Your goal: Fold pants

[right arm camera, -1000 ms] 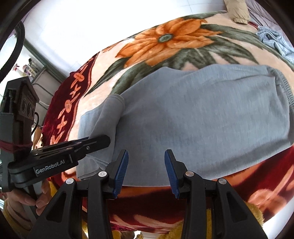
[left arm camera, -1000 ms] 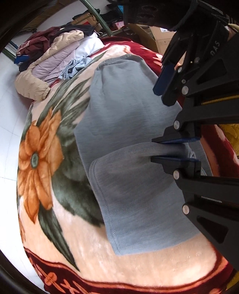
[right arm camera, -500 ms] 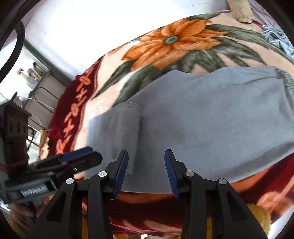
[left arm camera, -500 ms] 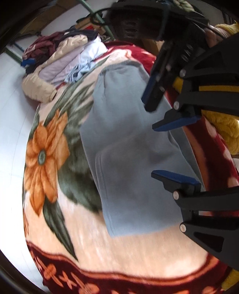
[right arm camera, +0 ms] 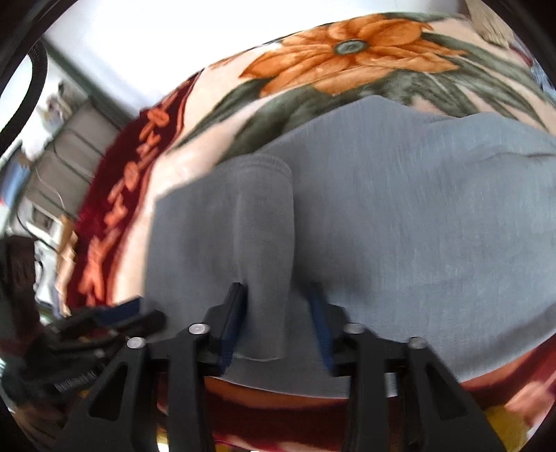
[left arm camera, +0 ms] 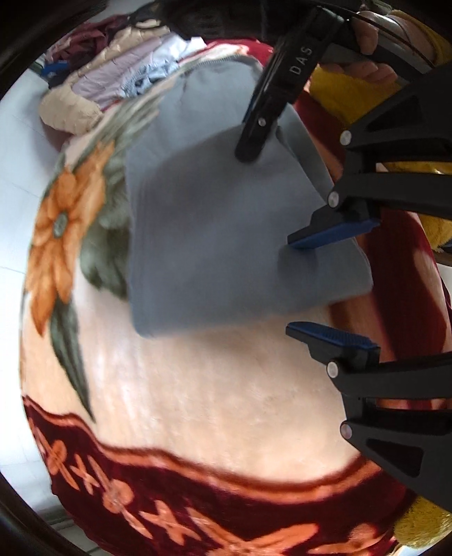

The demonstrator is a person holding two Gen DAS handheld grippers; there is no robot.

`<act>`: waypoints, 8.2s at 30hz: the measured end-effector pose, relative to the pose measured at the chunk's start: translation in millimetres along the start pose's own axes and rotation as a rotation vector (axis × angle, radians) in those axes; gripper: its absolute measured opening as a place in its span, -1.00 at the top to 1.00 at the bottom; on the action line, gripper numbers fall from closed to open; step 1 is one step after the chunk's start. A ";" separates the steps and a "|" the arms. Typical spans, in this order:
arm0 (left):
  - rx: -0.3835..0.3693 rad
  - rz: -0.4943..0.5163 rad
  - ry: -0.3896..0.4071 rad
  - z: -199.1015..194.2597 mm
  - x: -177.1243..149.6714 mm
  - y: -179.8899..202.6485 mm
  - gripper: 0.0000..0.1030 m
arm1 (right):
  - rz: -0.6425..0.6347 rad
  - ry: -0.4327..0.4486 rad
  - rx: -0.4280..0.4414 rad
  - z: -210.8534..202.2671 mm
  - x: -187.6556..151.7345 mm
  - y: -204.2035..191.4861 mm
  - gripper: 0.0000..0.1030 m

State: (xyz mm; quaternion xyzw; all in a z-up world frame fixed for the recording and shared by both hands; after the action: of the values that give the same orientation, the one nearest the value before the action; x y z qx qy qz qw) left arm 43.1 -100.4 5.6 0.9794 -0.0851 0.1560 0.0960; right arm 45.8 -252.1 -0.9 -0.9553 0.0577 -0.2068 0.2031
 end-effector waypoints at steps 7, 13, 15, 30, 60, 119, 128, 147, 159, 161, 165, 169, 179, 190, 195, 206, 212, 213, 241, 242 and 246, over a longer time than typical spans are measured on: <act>-0.017 -0.033 -0.016 5.2 -3.7 -8.9 -0.03 | -0.028 -0.011 -0.035 -1.6 -1.8 5.1 0.58; -0.018 -0.029 -0.006 0.2 -3.4 -8.1 -0.03 | -0.009 -0.033 -0.016 -7.3 0.2 14.8 0.46; -0.019 -0.029 -0.002 -2.0 -2.4 -9.5 -0.02 | -0.009 0.003 -0.028 -25.6 2.7 22.6 0.39; 0.009 -0.033 0.003 -2.0 0.1 -6.3 -0.02 | 0.212 0.144 -0.467 -144.4 26.5 212.1 0.21; 0.005 -0.037 0.054 -22.5 6.9 -3.9 -0.02 | 0.015 0.181 -0.433 -154.8 33.8 169.0 0.52; 0.003 -0.020 0.014 4.9 0.7 -12.9 -0.17 | -0.181 0.043 -0.141 -30.5 91.1 29.4 0.20; 0.021 -0.033 0.020 -0.3 -3.5 -16.4 -0.17 | -0.257 -0.089 -0.011 -40.3 10.1 7.2 0.20; -0.048 0.005 0.087 -35.8 2.0 7.8 -0.15 | -0.109 0.024 -0.302 -78.5 12.3 79.0 0.05; -0.010 0.041 0.038 -13.8 -7.5 13.9 -0.16 | 0.068 -0.044 -0.155 -41.5 8.7 123.3 0.51; -0.003 0.031 0.038 -13.4 -8.2 9.6 -0.16 | 0.042 -0.017 -0.154 -53.7 8.4 117.5 0.68; -0.007 0.010 0.049 -17.7 -7.4 2.3 -0.16 | -0.023 0.069 -0.137 -87.2 15.9 84.9 0.74; -0.011 -0.005 0.061 -24.8 -5.0 -3.9 -0.16 | -0.155 0.130 -0.152 -113.3 23.6 33.3 0.75; 0.012 -0.061 0.065 -43.1 -8.9 -37.0 -0.16 | -0.504 0.155 -0.136 -98.7 12.3 -105.6 0.76; 0.014 -0.140 0.100 -57.6 -14.6 -78.7 -0.16 | -0.509 -0.007 0.010 -9.2 2.7 -155.3 0.76; 0.013 -0.177 0.106 -58.2 -16.2 -92.7 -0.16 | -0.446 -0.082 0.017 28.6 -1.4 -150.6 0.76; -0.002 -0.163 0.163 -78.3 -2.7 -83.5 -0.16 | -0.408 -0.017 0.124 -34.2 2.4 -153.5 0.22; -0.030 -0.108 0.223 -90.3 14.8 -55.9 -0.16 | -0.467 0.018 -0.071 -33.4 1.1 -132.7 0.17; -0.041 -0.100 0.221 -88.9 16.9 -51.2 -0.16 | -0.444 0.009 -0.087 -29.2 -0.3 -124.4 0.17; -0.106 0.012 0.163 -58.6 42.8 -7.8 0.50 | -0.285 0.102 -0.043 -36.0 42.1 -81.0 0.53; -0.103 0.011 0.173 -56.7 51.0 -6.3 0.50 | -0.271 0.106 -0.043 -31.4 47.2 -79.6 0.53; -0.106 0.002 0.204 -41.9 76.4 -3.0 0.50 | -0.235 0.099 -0.066 -8.7 61.3 -71.2 0.53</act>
State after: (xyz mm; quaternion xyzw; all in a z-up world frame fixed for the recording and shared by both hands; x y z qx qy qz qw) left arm 103.2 -98.9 68.8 0.9519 -0.0841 0.2504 0.1555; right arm 99.6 -202.4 58.4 -0.9502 -0.0380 -0.2743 0.1428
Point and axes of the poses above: each gripper's, at about its wrist camera, not at the fingertips, and z roughly the way its jaws point, y to its right, x to its top, the point moved 3 cm from there along z, roughly the way its jaws point
